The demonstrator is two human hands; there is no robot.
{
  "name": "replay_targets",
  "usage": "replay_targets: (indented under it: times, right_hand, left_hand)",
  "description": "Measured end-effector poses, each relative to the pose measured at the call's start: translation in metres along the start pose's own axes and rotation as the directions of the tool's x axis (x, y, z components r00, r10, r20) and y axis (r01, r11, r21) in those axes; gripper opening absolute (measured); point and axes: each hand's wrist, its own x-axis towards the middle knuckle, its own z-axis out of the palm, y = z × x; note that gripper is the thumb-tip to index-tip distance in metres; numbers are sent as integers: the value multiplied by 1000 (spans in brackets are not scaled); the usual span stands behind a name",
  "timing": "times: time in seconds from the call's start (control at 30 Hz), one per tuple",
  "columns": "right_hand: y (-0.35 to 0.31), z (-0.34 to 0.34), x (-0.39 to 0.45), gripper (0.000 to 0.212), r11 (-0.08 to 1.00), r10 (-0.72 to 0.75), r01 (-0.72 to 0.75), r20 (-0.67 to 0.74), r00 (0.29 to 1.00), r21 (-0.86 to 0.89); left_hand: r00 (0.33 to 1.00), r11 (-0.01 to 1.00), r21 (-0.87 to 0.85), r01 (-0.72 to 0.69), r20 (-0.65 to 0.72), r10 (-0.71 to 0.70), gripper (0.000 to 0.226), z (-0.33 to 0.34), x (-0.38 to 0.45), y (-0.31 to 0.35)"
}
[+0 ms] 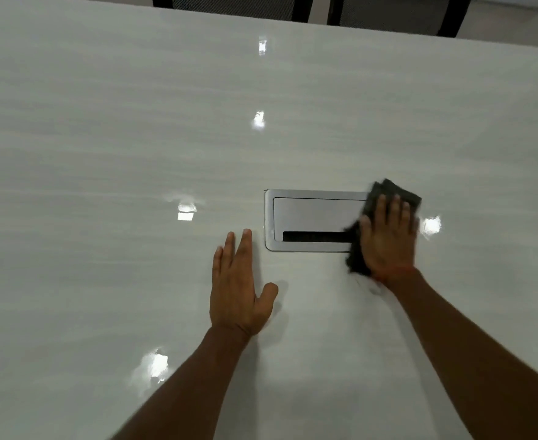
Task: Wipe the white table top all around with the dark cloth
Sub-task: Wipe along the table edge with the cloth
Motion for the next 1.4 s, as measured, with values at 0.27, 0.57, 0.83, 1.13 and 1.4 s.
replay_targets:
  times: [0.27,0.57,0.83,1.13,1.4]
  right_hand:
    - [-126,32,-51,63,751,-654,658,81,752,-49]
    - [56,-4,-31,79,999,-28,29,20,999,-32]
    - [-109,23,2,64,884,-462,465,51,885,-48]
    - [-89,35,-112,64,720,-681,693,161,714,-24]
    - [-171,16,-25,61,894,-422,439,162,892,-88]
  left_hand:
    - [999,998,-63,-8,-48,5,83,3,-2,-3]
    - [999,999,32,-27,-41,28,90,5,2,-5]
    - [997,1000,-4,-19,-80,19,88,6,-2,-3]
    - [986,992,-123,22,-158,-42,90,1,-5,4]
    - [989,998,-56,21,-147,-29,90,7,-4,-3]
